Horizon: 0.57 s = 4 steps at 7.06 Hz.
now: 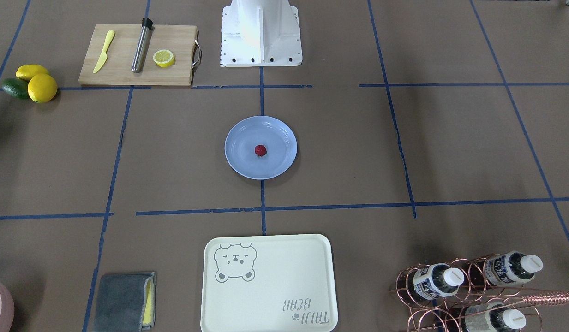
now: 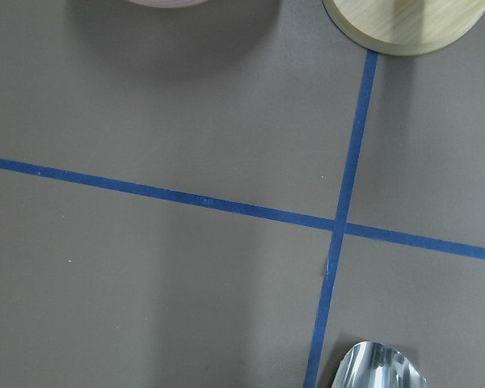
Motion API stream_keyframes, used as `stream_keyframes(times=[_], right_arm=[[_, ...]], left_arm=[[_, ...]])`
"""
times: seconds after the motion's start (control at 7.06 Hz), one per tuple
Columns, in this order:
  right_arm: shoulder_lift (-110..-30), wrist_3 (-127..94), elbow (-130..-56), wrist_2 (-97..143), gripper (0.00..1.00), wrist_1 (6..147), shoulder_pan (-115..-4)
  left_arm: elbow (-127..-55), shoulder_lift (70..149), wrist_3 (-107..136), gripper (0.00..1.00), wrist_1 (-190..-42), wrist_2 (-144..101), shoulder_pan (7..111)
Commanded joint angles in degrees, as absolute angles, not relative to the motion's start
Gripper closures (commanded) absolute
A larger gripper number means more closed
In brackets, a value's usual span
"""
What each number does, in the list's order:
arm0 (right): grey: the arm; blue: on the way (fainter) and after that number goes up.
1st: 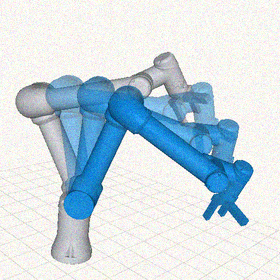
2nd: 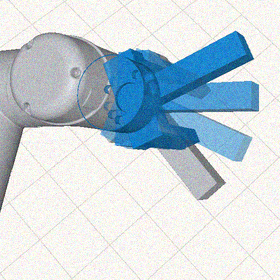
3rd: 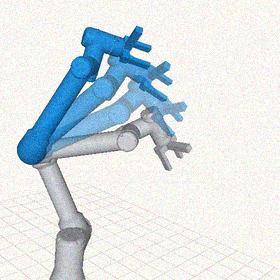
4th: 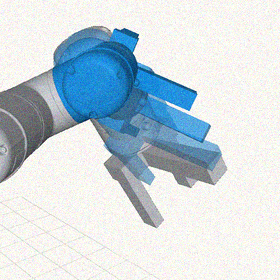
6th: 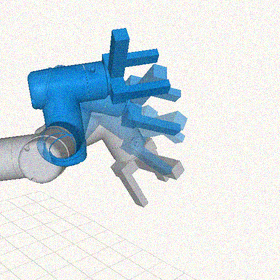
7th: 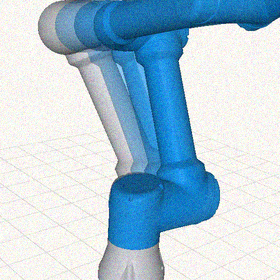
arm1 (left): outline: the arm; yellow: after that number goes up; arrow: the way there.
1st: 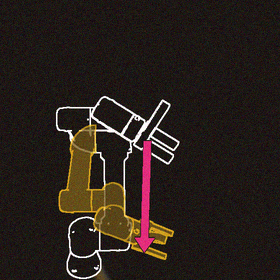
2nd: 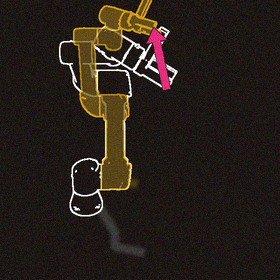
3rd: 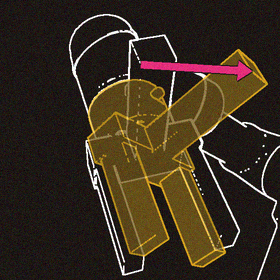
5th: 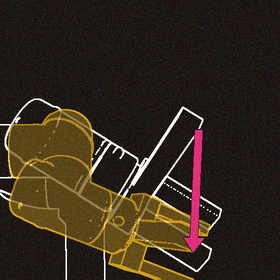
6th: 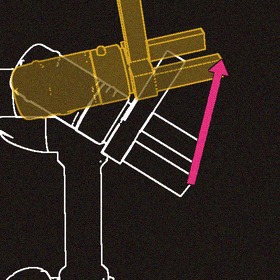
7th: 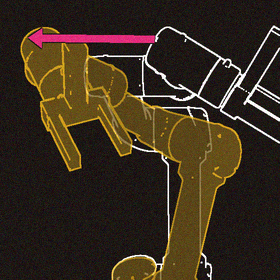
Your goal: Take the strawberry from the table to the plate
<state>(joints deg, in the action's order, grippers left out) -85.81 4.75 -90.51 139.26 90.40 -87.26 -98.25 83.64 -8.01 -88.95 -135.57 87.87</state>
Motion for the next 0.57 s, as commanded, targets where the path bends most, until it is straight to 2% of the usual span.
stream_keyframes(times=[0.0, 0.42], right_arm=[[-87.88, 4.75, -93.41, 139.22, 0.0, 90.35, -87.01], [-89.03, 4.75, -94.65, 139.22, 0.0, 90.53, -87.01]], left_arm=[[-98.17, 84.19, -5.38, 0.0, -89.56, -136.32, 88.93], [-97.91, 85.07, -5.63, 0.0, -90.87, -136.23, 90.26]])
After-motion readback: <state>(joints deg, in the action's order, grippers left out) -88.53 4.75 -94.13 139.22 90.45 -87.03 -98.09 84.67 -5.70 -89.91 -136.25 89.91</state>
